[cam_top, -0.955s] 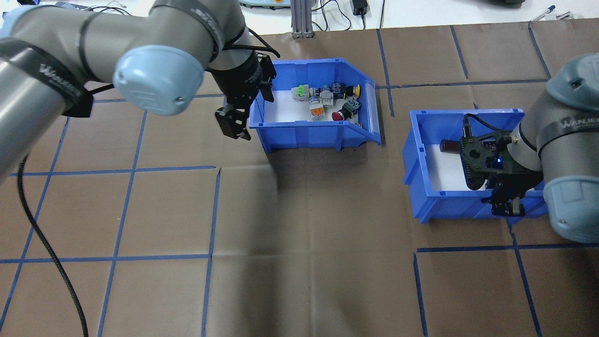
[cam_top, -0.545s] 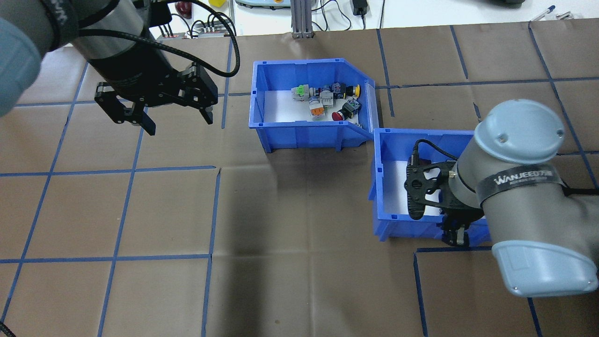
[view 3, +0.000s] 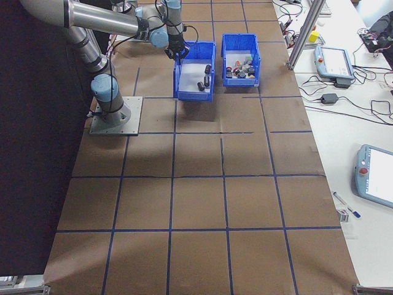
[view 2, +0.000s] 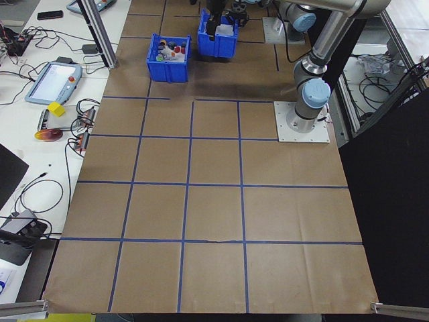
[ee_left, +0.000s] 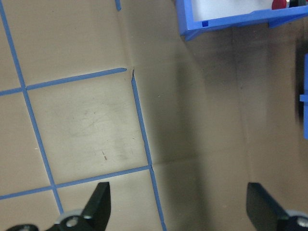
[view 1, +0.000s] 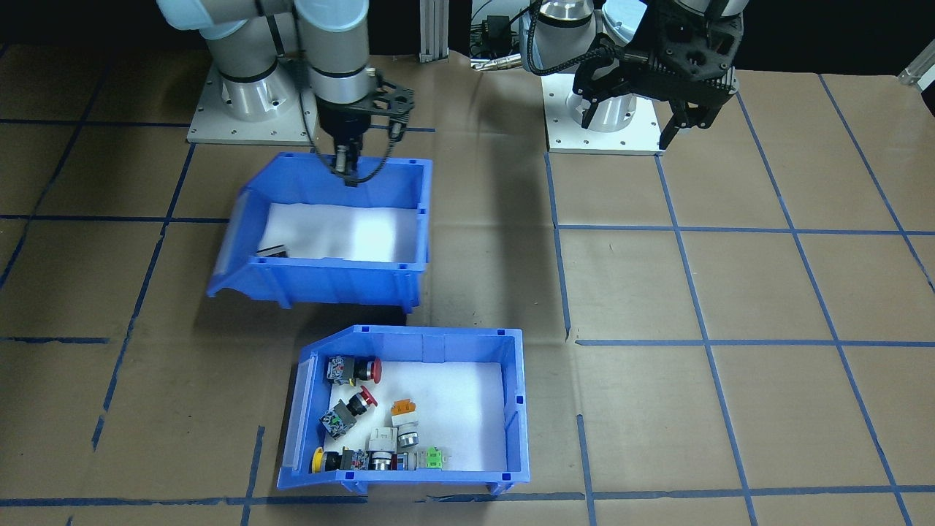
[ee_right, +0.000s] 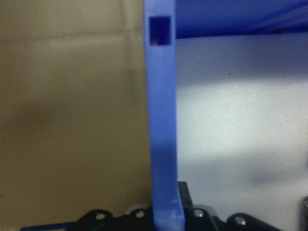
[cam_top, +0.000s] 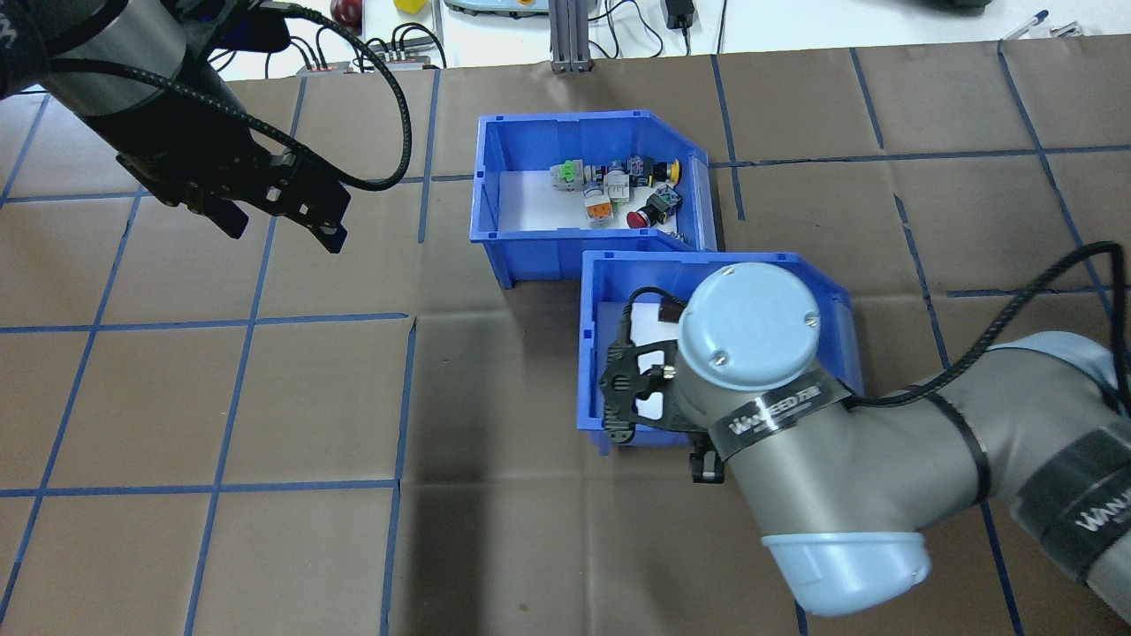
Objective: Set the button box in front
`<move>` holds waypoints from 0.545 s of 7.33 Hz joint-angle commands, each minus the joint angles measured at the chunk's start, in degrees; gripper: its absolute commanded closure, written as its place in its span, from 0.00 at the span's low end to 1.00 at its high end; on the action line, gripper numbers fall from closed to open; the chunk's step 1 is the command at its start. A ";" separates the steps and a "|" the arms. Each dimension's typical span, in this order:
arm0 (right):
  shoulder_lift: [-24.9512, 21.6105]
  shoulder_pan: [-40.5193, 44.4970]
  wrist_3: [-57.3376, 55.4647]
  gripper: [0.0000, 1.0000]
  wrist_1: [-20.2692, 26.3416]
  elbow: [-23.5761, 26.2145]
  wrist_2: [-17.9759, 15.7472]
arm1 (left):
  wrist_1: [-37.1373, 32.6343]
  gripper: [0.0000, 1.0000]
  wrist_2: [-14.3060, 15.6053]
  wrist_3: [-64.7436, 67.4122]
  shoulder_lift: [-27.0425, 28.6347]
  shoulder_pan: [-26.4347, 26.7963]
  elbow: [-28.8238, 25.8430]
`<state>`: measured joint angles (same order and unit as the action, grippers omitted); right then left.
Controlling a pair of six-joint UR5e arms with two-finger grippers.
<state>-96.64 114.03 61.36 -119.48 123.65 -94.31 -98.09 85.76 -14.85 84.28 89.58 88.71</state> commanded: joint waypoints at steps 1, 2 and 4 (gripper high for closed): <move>6.18 8.37 -6.24 0.87 -1.37 -2.44 -0.08 | 0.71 0.01 0.02 0.17 -1.04 -0.10 3.39; 7.33 8.92 -5.47 0.87 -1.37 -2.62 -0.25 | 2.62 0.01 0.37 1.74 -1.13 -0.19 3.31; 7.52 8.92 -5.11 0.88 -1.37 -2.45 -0.17 | 6.58 0.01 5.46 2.54 -0.96 -0.28 4.10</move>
<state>-89.52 122.68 56.15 -120.80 121.23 -94.53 -93.75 89.04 -12.95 83.24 89.38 92.43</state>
